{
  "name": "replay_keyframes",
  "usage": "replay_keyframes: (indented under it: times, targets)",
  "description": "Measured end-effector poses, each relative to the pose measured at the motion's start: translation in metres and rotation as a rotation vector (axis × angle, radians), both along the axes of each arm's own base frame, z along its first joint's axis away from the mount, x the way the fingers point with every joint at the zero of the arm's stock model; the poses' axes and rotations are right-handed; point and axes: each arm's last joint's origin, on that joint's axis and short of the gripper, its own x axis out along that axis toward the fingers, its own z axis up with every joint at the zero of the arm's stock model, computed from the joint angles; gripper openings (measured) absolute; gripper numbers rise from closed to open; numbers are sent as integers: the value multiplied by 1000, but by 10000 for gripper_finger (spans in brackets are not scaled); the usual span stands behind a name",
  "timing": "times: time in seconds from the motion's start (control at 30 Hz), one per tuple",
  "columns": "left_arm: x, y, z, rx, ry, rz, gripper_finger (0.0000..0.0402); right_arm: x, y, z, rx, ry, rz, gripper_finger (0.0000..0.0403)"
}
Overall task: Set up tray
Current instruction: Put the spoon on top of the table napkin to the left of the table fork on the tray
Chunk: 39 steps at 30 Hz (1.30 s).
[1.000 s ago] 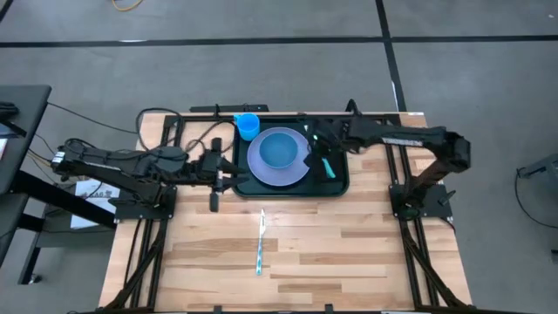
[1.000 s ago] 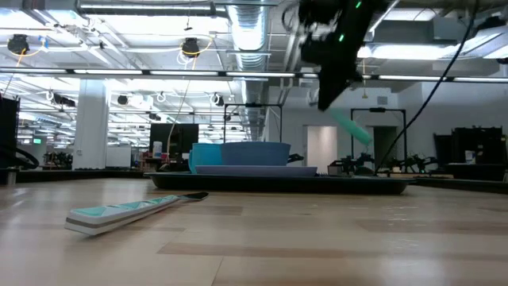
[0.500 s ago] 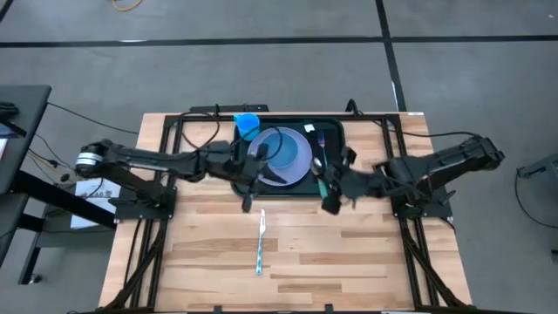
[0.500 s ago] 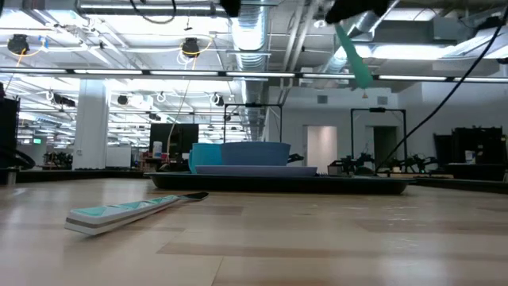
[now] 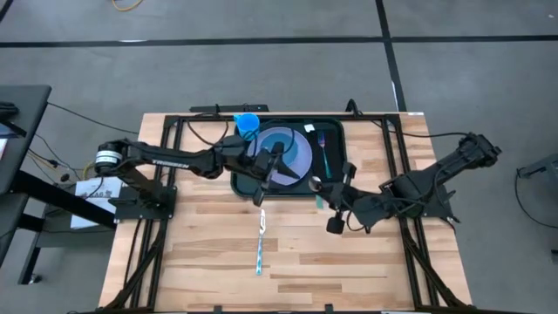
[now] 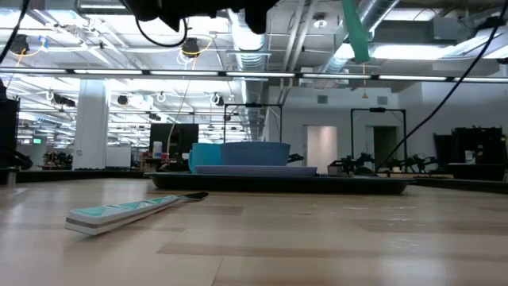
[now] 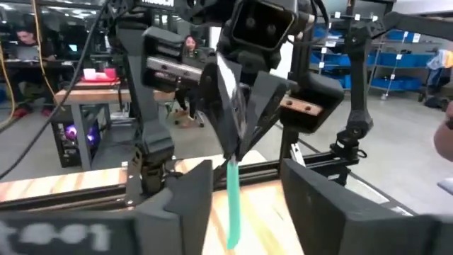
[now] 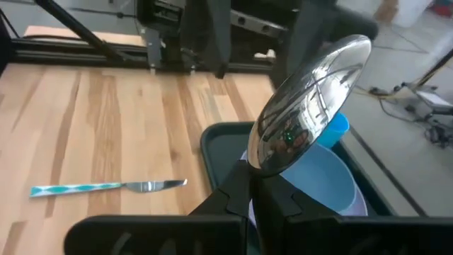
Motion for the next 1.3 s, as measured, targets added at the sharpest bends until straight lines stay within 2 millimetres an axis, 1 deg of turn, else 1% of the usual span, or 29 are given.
replay_keyframes:
  times: [0.07, 0.13, 0.27, 0.37, 0.5, 0.6, 0.73, 0.83, 0.93, 1.07, 1.17, 1.23, 1.3]
  targets:
    - [6, -3, 2, 3, -19, 5, 183, 3, -1, 0, -12, -2, 1, 0]
    - [7, -7, 1, 2, 0, -16, 202, 4, -2, 0, -15, -7, 0, 0]
    - [13, -12, 6, 16, -27, -38, 225, 7, -5, 2, -12, -19, 16, 0]
    - [19, -14, 6, 15, -26, -42, 230, 10, -4, 7, -8, -50, 54, 0]
    - [19, -14, 12, 10, -46, -36, 231, 12, -6, 8, -6, -57, 81, 0]
    - [19, -14, 13, -5, -48, -39, 232, 14, -9, 8, -3, -54, 81, 0]
    - [20, -17, 20, -13, -83, -53, 232, 15, -10, 8, -13, -52, 82, 0]
    - [21, -19, 21, -3, -74, -49, 232, 16, -12, 9, -5, -56, 105, 0]
    - [22, -22, 28, 6, -100, -46, 232, 19, -16, 9, 3, -57, 112, 0]
    - [23, -21, 28, 13, -78, -15, 228, 25, -19, 6, -1, -46, 126, 0]
    - [24, -21, 29, 20, -75, 15, 210, 30, -19, 5, 0, -56, 133, 0]
    - [24, -20, 27, 27, -55, 27, 189, 30, -19, 1, -15, -29, 142, 0]
    - [24, -20, 26, 33, -46, 51, 161, 30, -19, 4, -10, -44, 144, 0]
